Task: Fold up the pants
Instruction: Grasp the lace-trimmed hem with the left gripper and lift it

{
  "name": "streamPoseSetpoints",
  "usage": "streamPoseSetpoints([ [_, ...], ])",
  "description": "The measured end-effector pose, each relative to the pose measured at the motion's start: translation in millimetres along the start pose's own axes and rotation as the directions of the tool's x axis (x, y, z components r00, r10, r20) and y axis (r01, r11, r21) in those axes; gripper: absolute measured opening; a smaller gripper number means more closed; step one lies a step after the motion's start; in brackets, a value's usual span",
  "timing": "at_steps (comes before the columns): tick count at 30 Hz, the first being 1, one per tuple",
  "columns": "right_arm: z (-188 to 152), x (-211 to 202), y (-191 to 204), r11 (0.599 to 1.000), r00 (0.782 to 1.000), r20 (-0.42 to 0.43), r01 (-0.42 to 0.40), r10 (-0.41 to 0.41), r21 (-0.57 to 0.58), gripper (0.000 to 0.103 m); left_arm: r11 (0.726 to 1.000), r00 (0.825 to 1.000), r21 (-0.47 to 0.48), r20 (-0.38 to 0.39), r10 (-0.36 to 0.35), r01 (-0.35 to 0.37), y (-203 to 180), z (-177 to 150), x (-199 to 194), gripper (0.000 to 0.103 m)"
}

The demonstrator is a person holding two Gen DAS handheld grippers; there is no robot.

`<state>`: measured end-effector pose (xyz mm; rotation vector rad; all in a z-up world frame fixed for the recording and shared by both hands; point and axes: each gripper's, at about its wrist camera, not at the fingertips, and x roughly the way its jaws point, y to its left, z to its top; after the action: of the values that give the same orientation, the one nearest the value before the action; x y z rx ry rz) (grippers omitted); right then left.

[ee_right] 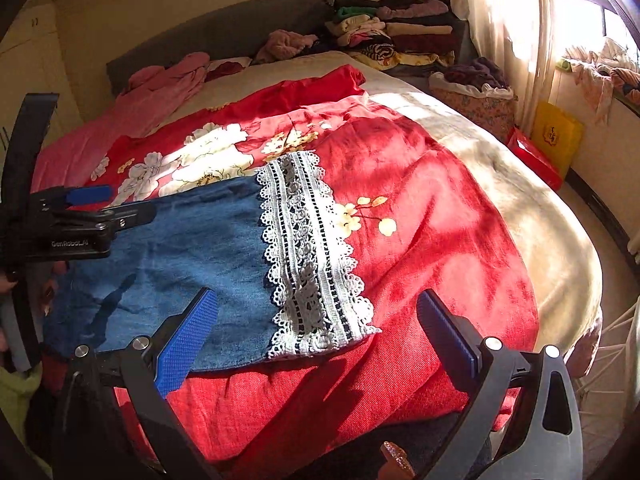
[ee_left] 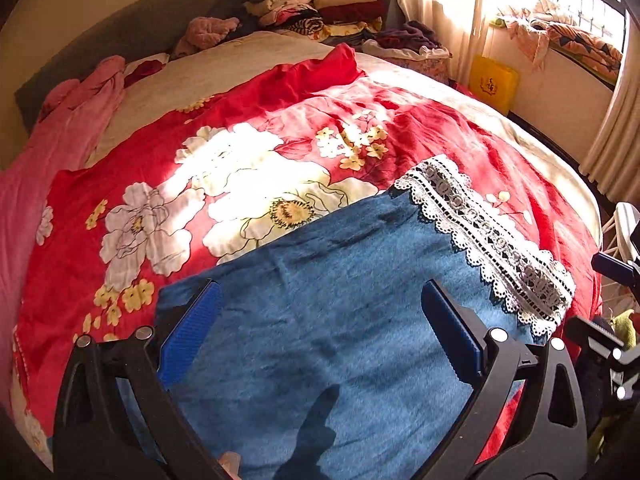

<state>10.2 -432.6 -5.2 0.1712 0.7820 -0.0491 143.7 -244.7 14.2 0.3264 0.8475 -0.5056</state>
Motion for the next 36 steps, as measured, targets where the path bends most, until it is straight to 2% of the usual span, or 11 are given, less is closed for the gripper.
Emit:
streamPoseSetpoints([
  [10,4.1,17.1,-1.3,1.0,1.0,-0.022,-0.016,0.016,0.019,0.099,0.996,0.998,0.07,-0.031,-0.062,0.064,-20.1,36.2,41.8,0.094],
  [18,7.5,45.5,-2.1,0.996,0.995,-0.074,-0.061,0.065,0.058,0.098,0.98,0.981,0.088,-0.087,-0.173,0.181,-31.4,52.3,89.4,0.093],
  [21,6.8,51.9,-0.2,0.996,0.993,-0.088,-0.074,0.078,0.052,0.098,0.971,0.97,0.075,-0.11,-0.219,0.228,-29.7,51.6,104.9,0.082],
  [22,6.6,51.8,-0.1,0.995,0.993,-0.084,-0.083,0.087,0.051,0.097,0.964,0.961,0.056,-0.114,-0.251,0.259,-27.7,50.6,109.0,0.072],
  [23,6.4,50.8,-0.2,0.994,0.992,-0.079,-0.094,0.098,0.05,0.084,0.957,0.952,0.035,-0.116,-0.283,0.288,-25.9,49.6,111.6,0.067],
  [25,6.3,46.5,0.6,0.992,0.991,-0.062,-0.119,0.122,0.042,0.051,0.943,0.938,0.016,-0.116,-0.327,0.331,-26.5,46.9,113.0,0.048],
  [29,6.4,50.7,4.9,0.993,0.99,-0.079,-0.114,0.115,0.024,0.053,0.94,0.94,0.076,-0.103,-0.324,0.332,-38.1,44.7,105.6,0.044],
  [31,5.7,58.3,1.4,0.992,0.987,-0.105,-0.118,0.122,0.044,0.053,0.938,0.937,0.066,-0.107,-0.333,0.34,-37.9,45.2,108.9,0.05],
  [33,5.3,60.5,-3.0,0.988,0.984,-0.106,-0.135,0.142,0.067,0.05,0.937,0.934,0.043,-0.106,-0.34,0.346,-34.4,44.6,114.1,0.049],
  [35,6.0,55.3,-5.0,0.985,0.984,-0.078,-0.154,0.16,0.074,0.035,0.939,0.937,0.042,-0.098,-0.336,0.341,-37.2,43.0,112.2,0.035],
  [36,5.9,52.6,-5.6,0.984,0.983,-0.065,-0.164,0.169,0.076,0.033,0.944,0.943,0.057,-0.085,-0.32,0.326,-40.8,43.0,108.4,0.025],
])
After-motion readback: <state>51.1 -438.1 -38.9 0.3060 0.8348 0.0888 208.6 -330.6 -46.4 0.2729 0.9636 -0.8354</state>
